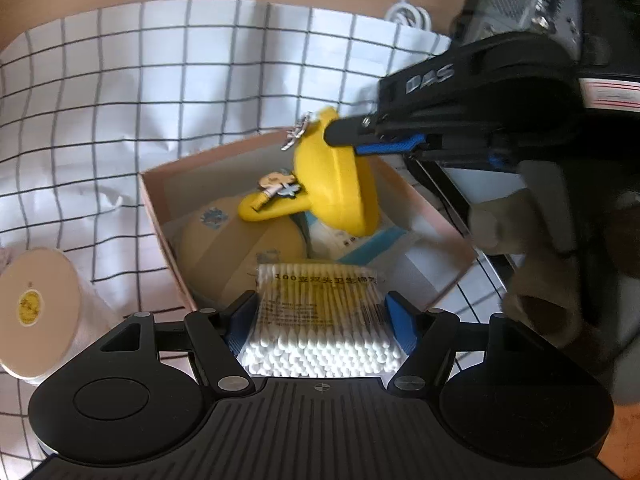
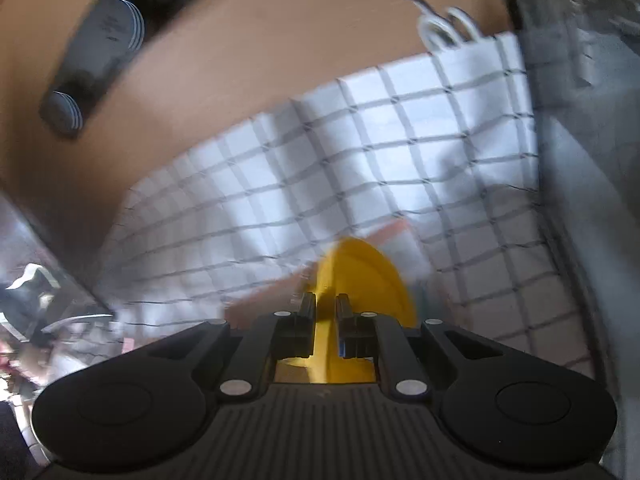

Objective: Organize soft objects
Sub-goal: 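Lower the swabs and yellow toy into the pink box and open both tools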

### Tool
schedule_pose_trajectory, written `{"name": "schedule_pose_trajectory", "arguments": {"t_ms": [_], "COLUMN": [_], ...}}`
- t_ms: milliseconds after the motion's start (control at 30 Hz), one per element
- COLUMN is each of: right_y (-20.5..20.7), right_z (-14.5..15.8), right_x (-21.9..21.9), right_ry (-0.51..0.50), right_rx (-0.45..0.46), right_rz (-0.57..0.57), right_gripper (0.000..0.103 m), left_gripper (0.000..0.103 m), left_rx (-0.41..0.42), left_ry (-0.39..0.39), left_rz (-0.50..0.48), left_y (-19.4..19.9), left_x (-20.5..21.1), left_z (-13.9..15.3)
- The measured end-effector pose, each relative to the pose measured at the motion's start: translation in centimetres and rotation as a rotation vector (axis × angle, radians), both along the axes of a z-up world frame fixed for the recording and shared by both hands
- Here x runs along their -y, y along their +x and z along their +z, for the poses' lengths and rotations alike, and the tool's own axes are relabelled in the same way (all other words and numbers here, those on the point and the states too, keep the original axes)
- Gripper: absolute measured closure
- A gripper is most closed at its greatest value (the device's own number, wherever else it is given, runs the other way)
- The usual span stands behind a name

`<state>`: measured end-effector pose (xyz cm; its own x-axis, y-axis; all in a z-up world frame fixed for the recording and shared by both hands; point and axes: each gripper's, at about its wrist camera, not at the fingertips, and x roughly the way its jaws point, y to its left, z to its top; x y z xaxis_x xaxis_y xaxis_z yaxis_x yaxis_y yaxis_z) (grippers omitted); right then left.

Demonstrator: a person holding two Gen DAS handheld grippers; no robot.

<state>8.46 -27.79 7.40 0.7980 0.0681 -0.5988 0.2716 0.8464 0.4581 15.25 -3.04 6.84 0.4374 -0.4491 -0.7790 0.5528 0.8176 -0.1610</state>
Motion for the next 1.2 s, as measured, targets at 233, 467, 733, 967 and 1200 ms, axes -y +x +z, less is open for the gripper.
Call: {"name": "schedule_pose_trajectory", "arguments": {"t_ms": [233,467,733,967,1200], "right_y": [0.5,0.2,0.4,-0.5,-3.3], "right_z": [0.2,0.4,0.4,0.3,2.1], "right_x": [-0.8,-0.5,-1.1,-1.7,-3.3], "right_ry": [-0.107,-0.112,-0.17,-0.227,-0.279], "right_rx": [-0.049,-0.062,-0.122,-0.198,-0.184], "right_rz": [-0.022,-0.041,-0.033,-0.073,-0.103], "right_gripper": [0.094,0.09,0.089,0.086,0.074], "left_gripper": [0.029,0.031,0.032,0.054,0.065], "left_rx": [0.075,0.124,0.11,0.084,-0.038], "left_ry": [-0.011,0.043,0.051,0.053,-0.02], "left_rz": [0.017,-0.016,-0.028,-0.091,-0.097], "left_y": [0.0,1.6,0.7,-2.6,-1.4], "left_x": [-0.3,1.1,1.2,-0.8,-0.2], "left_z": [0.9,0.0,0.4,2.1,0.8]}}
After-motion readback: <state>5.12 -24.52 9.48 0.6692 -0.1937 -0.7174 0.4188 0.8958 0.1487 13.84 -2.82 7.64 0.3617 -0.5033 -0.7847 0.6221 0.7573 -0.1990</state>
